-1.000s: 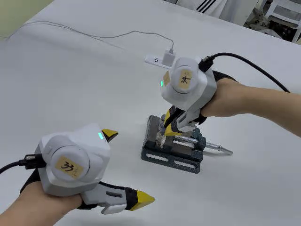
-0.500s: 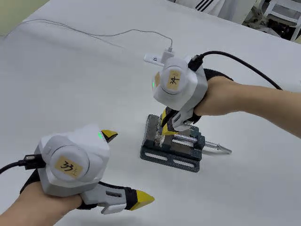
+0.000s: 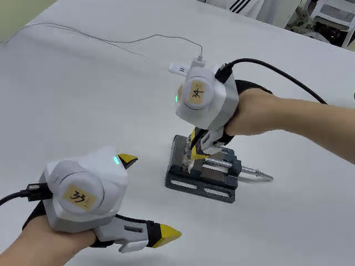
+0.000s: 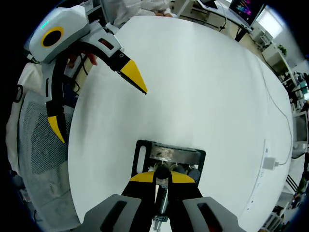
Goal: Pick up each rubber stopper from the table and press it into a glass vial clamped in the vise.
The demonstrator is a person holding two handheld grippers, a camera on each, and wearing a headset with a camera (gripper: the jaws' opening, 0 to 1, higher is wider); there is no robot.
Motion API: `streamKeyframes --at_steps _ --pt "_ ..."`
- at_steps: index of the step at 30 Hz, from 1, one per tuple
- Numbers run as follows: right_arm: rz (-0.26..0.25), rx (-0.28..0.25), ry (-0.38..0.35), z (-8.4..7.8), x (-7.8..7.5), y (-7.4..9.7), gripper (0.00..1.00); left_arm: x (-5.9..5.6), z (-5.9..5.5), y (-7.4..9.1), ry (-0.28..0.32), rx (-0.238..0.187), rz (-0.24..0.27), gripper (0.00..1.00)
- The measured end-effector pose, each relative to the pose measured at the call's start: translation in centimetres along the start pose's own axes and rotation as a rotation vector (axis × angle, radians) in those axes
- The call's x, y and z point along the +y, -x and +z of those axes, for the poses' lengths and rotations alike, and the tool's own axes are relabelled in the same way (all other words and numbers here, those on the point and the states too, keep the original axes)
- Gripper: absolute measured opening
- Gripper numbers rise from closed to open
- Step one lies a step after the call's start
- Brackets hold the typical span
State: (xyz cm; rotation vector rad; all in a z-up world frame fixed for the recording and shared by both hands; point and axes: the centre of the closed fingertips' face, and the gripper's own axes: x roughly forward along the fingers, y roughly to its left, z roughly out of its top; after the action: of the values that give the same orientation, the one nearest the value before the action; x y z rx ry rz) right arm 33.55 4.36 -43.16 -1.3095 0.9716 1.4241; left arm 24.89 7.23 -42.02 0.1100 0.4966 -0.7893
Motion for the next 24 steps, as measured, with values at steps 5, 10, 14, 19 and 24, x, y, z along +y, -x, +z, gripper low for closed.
streamKeyframes --at_steps 5,10,14,19,24 --pt "0.005 0.000 -0.062 -0.1 -0.1 -0.1 0.03 0.2 0.1 -0.1 -0.003 0.003 -0.003 0.92" --pt "0.013 0.003 -0.142 -0.1 -0.2 -0.2 0.03 0.6 0.5 0.0 -0.005 -0.004 0.001 0.91" --pt "0.022 0.005 -0.208 -0.1 -0.3 -0.3 0.02 1.1 1.2 0.3 -0.005 -0.020 0.009 0.91" --pt "0.020 0.010 -0.253 -0.1 -0.1 -0.3 0.02 1.9 2.1 0.2 -0.008 -0.030 0.019 0.90" --pt "0.018 0.012 -0.293 -0.1 0.1 -0.2 0.02 2.3 2.5 0.0 0.007 -0.047 0.032 0.90"
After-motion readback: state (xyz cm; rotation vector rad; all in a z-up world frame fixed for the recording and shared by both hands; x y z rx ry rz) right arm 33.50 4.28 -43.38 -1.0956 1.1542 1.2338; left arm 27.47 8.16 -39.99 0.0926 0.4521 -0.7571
